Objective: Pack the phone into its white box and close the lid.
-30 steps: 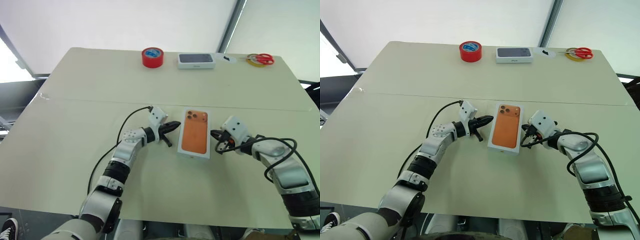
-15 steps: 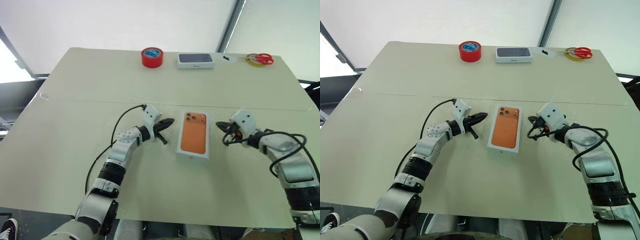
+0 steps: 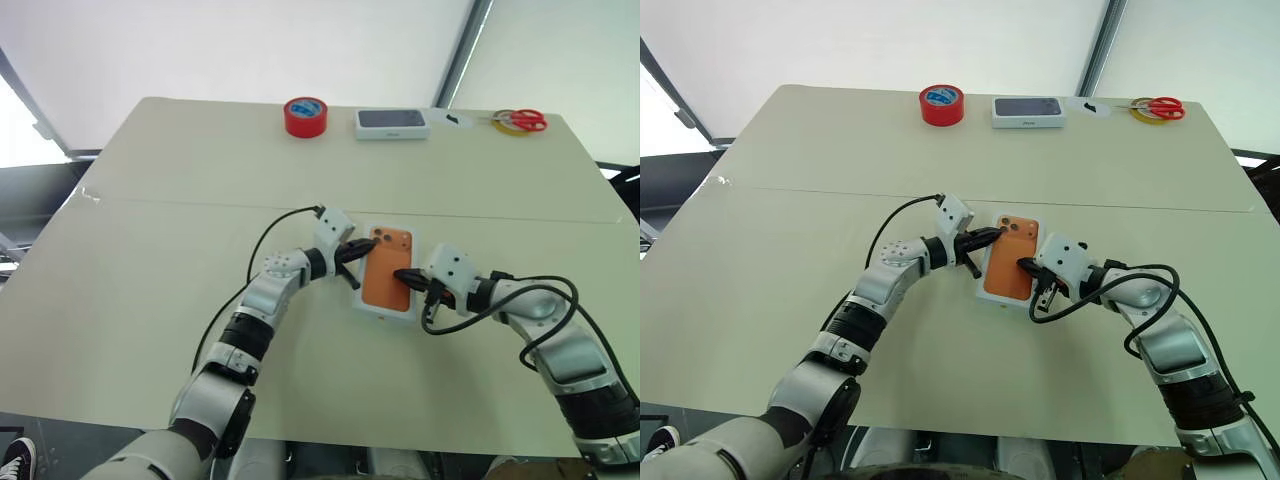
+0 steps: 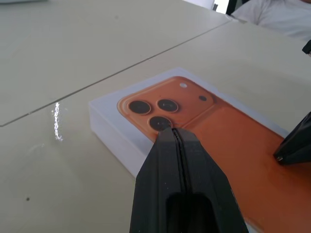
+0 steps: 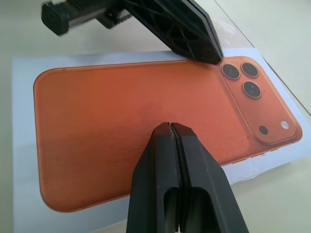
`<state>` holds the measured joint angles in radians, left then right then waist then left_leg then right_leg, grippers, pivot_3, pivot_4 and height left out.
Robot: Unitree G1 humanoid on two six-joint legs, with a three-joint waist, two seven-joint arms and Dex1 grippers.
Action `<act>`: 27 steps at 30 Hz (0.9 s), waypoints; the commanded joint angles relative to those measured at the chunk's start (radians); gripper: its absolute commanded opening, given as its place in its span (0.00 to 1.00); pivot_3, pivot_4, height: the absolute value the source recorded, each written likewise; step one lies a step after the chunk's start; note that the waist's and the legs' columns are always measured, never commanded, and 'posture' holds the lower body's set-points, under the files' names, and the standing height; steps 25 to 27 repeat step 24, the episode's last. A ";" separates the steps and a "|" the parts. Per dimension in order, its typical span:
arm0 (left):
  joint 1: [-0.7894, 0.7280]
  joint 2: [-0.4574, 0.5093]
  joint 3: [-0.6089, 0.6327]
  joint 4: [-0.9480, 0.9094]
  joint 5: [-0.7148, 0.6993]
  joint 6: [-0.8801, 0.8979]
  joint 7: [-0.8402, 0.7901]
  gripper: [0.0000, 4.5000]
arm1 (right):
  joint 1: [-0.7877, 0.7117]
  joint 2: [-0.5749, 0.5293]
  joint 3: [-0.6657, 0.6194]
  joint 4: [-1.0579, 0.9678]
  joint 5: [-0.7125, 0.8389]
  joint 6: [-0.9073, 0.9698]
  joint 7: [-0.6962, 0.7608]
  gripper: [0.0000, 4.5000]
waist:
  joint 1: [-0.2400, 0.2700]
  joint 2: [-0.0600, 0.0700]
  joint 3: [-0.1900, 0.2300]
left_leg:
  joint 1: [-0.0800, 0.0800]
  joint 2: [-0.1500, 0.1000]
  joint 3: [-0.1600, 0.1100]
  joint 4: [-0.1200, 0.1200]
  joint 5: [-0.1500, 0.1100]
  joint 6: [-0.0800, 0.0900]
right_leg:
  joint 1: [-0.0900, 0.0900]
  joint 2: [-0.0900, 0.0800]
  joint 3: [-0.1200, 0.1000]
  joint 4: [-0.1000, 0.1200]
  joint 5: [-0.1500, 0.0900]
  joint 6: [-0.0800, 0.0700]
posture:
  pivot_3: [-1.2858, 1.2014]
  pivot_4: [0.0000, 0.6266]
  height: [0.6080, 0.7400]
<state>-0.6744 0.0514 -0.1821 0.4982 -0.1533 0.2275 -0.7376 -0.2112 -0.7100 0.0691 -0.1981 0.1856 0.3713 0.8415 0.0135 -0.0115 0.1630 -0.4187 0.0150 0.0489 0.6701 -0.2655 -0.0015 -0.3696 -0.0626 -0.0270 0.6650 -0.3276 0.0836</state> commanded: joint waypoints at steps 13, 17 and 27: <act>0.363 0.438 0.309 -0.624 -0.216 0.142 -0.117 1.00 | -0.074 -0.030 -0.220 0.110 0.199 -0.100 0.165 0.99 | -0.008 0.001 0.000 | -0.001 0.001 0.000 -0.003 0.000 0.000 | -0.003 -0.001 0.001 0.000 0.000 0.000 | 0.52 0.24 1.00; 0.474 0.532 0.376 -0.707 -0.266 0.163 -0.141 1.00 | -0.079 -0.078 -0.240 0.167 0.243 -0.104 0.266 0.99 | 0.001 0.001 0.001 | -0.001 0.000 0.000 -0.003 -0.002 0.003 | -0.001 -0.002 0.000 -0.001 0.000 0.000 | 0.52 0.24 1.00; 0.646 0.599 0.481 -0.775 -0.305 0.124 -0.164 1.00 | -0.092 -0.154 -0.228 0.353 0.172 -0.241 0.375 0.99 | -0.006 0.001 0.001 | 0.003 0.000 0.000 -0.004 -0.003 0.005 | 0.001 -0.004 0.000 -0.002 0.000 -0.001 | 0.52 0.24 1.00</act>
